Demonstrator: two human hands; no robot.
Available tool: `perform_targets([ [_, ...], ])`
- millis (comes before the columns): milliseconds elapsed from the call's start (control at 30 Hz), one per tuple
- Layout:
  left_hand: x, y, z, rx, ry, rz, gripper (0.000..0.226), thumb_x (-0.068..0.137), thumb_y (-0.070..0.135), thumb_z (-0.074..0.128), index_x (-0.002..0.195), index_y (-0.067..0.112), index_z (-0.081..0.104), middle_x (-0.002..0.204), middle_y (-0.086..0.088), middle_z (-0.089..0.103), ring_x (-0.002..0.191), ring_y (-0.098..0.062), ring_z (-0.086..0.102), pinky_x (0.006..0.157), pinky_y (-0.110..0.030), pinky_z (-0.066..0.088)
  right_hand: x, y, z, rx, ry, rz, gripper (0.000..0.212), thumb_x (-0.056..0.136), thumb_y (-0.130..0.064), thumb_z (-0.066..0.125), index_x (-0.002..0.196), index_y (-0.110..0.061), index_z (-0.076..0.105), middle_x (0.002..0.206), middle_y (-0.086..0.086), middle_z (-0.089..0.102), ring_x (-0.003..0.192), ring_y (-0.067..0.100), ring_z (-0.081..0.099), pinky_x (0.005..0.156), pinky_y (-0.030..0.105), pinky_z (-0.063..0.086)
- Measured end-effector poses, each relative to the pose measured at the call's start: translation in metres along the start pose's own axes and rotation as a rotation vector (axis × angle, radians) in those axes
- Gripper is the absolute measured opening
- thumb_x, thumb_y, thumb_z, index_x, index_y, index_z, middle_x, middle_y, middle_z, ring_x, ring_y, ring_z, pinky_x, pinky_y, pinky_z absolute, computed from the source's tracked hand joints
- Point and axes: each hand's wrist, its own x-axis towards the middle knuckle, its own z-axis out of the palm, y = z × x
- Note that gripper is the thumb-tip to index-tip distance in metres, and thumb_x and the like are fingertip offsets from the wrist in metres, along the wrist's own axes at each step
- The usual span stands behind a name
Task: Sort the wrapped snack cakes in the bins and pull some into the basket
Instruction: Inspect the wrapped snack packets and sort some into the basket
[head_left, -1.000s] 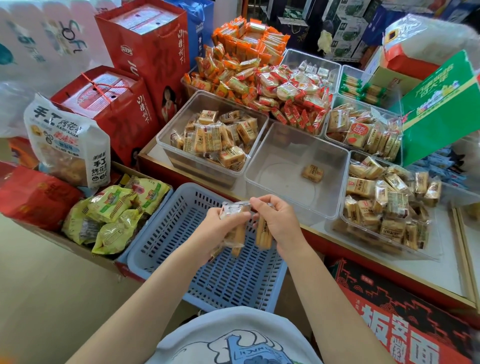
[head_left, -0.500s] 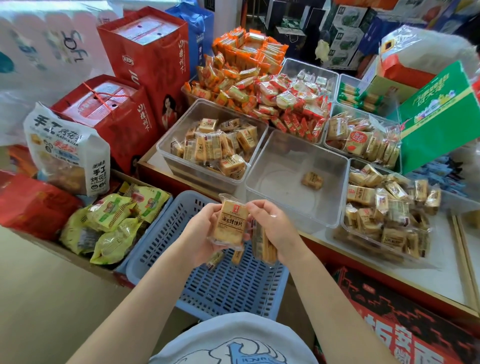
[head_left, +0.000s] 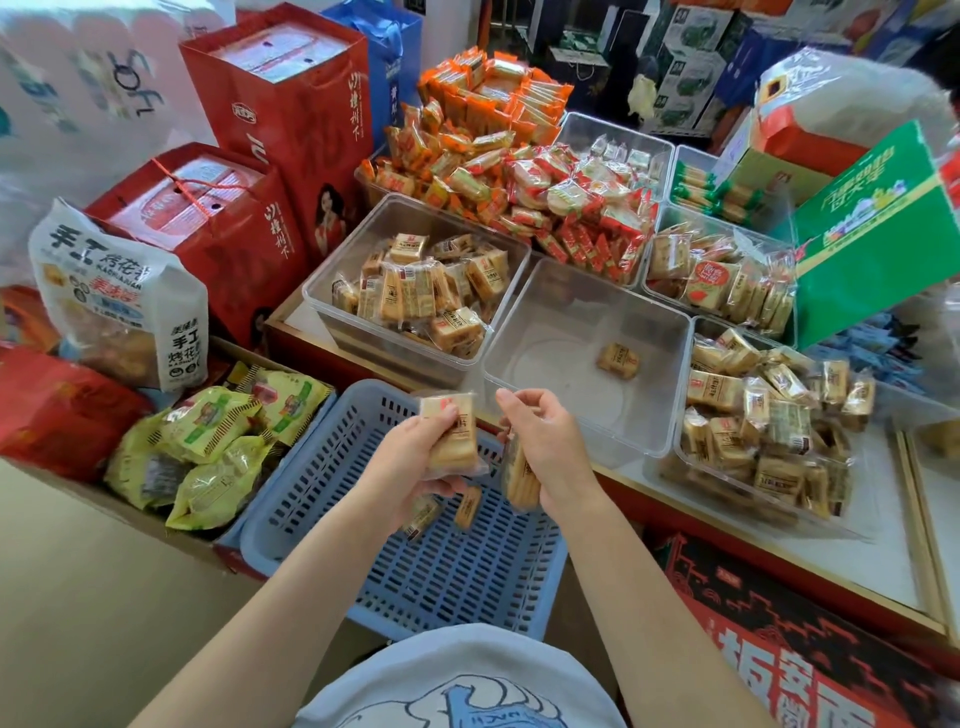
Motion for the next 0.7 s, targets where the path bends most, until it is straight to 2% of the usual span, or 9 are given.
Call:
perform_targets([
  [67, 0.006, 0.001, -0.003, 0.100, 0.075, 0.039, 0.032, 0.102, 0.036, 0.060, 0.119, 0.009, 0.059, 0.095, -0.013, 0.077, 0.070, -0.022, 0.074, 0.058, -0.031, 0.058, -0.001, -0.001, -0.005, -0.001, -0.135, 0.103, 0.034, 0.096, -0.047, 0.064, 0.113, -0.019, 0.057, 0.102, 0.007, 0.060, 0.091, 0.020, 0.061, 0.095, 0.050, 0.055],
  [167, 0.009, 0.000, -0.005, 0.189, 0.032, 0.044, 0.028, 0.101, 0.033, 0.064, 0.123, 0.017, 0.056, 0.113, -0.009, 0.073, 0.092, -0.021, 0.075, 0.066, -0.030, 0.060, -0.002, -0.002, -0.005, -0.064, -0.288, 0.188, 0.032, 0.098, -0.044, 0.061, 0.118, -0.021, 0.051, 0.106, 0.009, 0.062, 0.096, 0.026, 0.064, 0.098, 0.056, 0.054],
  [267, 0.009, -0.003, -0.001, 0.235, -0.008, 0.054, 0.025, 0.099, 0.028, 0.067, 0.121, 0.021, 0.057, 0.114, -0.006, 0.073, 0.093, -0.018, 0.076, 0.066, -0.027, 0.059, -0.002, 0.001, -0.002, -0.114, -0.246, 0.154, 0.025, 0.098, -0.036, 0.061, 0.117, -0.023, 0.051, 0.113, 0.013, 0.065, 0.107, 0.031, 0.066, 0.096, 0.056, 0.055],
  [367, 0.012, -0.005, -0.002, 0.226, 0.049, 0.074, 0.026, 0.099, 0.026, 0.067, 0.121, 0.022, 0.056, 0.117, -0.007, 0.072, 0.098, -0.021, 0.074, 0.068, -0.028, 0.060, 0.001, 0.001, -0.008, 0.042, -0.215, 0.152, 0.029, 0.098, -0.030, 0.064, 0.119, -0.016, 0.050, 0.103, 0.013, 0.065, 0.092, 0.027, 0.069, 0.089, 0.050, 0.059],
  [433, 0.011, -0.004, -0.003, 0.238, 0.056, 0.049, 0.034, 0.098, 0.031, 0.069, 0.126, 0.020, 0.054, 0.120, -0.007, 0.069, 0.101, -0.021, 0.073, 0.068, -0.028, 0.060, 0.001, 0.000, -0.014, 0.097, -0.224, 0.120, 0.033, 0.098, -0.029, 0.065, 0.121, -0.013, 0.049, 0.099, 0.015, 0.066, 0.086, 0.026, 0.069, 0.086, 0.048, 0.060],
  [567, 0.007, -0.008, 0.008, 0.254, -0.138, -0.004, 0.066, 0.078, 0.059, 0.072, 0.127, 0.017, 0.060, 0.115, -0.009, 0.075, 0.101, -0.021, 0.075, 0.079, -0.033, 0.062, 0.000, -0.002, -0.012, 0.115, -0.159, 0.016, 0.036, 0.096, -0.039, 0.066, 0.122, -0.019, 0.052, 0.104, 0.008, 0.065, 0.093, 0.023, 0.070, 0.090, 0.053, 0.060],
  [700, 0.008, -0.013, 0.015, 0.211, -0.183, 0.022, 0.064, 0.075, 0.056, 0.073, 0.123, 0.014, 0.065, 0.109, -0.007, 0.078, 0.103, -0.021, 0.075, 0.087, -0.037, 0.062, 0.000, 0.000, -0.012, 0.140, -0.131, -0.015, 0.043, 0.090, -0.053, 0.066, 0.118, -0.023, 0.055, 0.111, 0.014, 0.068, 0.106, 0.032, 0.071, 0.092, 0.055, 0.058],
])
